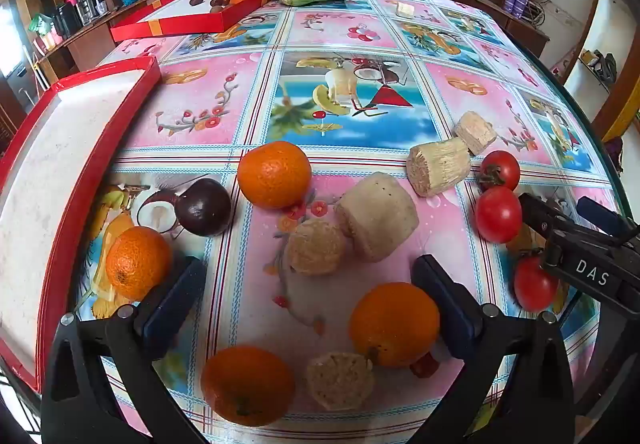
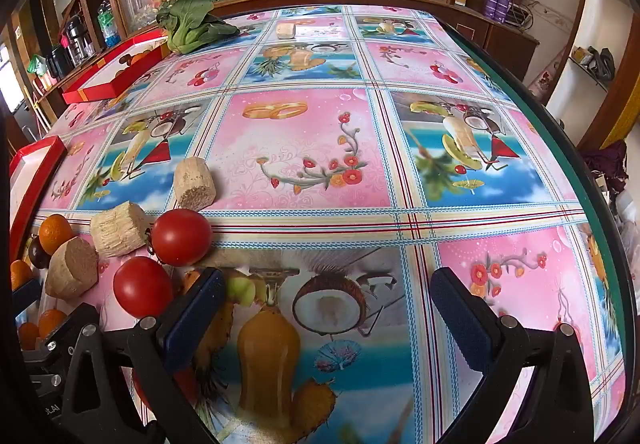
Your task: Organize fruits
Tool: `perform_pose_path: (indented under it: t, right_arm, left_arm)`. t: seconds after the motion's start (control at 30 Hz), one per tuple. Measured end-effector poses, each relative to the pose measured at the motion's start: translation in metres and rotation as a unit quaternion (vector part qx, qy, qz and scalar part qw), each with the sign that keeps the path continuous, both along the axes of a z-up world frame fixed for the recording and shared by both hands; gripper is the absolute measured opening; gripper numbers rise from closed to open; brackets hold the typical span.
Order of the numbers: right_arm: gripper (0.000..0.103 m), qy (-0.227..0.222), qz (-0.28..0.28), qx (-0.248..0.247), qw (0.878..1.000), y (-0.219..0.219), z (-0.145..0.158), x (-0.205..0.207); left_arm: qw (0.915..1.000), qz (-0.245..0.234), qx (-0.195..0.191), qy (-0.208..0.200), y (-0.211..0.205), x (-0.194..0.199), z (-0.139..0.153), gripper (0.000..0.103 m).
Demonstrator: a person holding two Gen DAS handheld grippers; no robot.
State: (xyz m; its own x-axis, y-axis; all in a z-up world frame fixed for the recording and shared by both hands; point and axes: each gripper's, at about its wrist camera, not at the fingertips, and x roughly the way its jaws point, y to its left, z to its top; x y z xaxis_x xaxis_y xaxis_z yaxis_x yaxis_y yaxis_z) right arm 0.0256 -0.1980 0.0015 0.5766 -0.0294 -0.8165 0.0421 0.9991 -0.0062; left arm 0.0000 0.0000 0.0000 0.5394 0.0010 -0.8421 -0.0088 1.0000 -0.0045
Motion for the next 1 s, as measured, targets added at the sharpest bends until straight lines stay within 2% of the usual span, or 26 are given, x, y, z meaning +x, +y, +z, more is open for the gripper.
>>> perform_pose_path:
  t: [0.9,1.0]
  right_arm:
    - [0.103,-0.009,0.000,0.001,1.000,0.003,-0.001,0.010]
    - [0.103,-0.003,0.006,0.002,1.000,0.003,-0.001,0.011]
  left_arm:
    - [0.9999,0.014,0.001,0.001,-0.004,0.003,0.000,0.103]
    - [0.9999,-0.006,-0.004,0.010,-0.001,0.005,0.001,0.103]
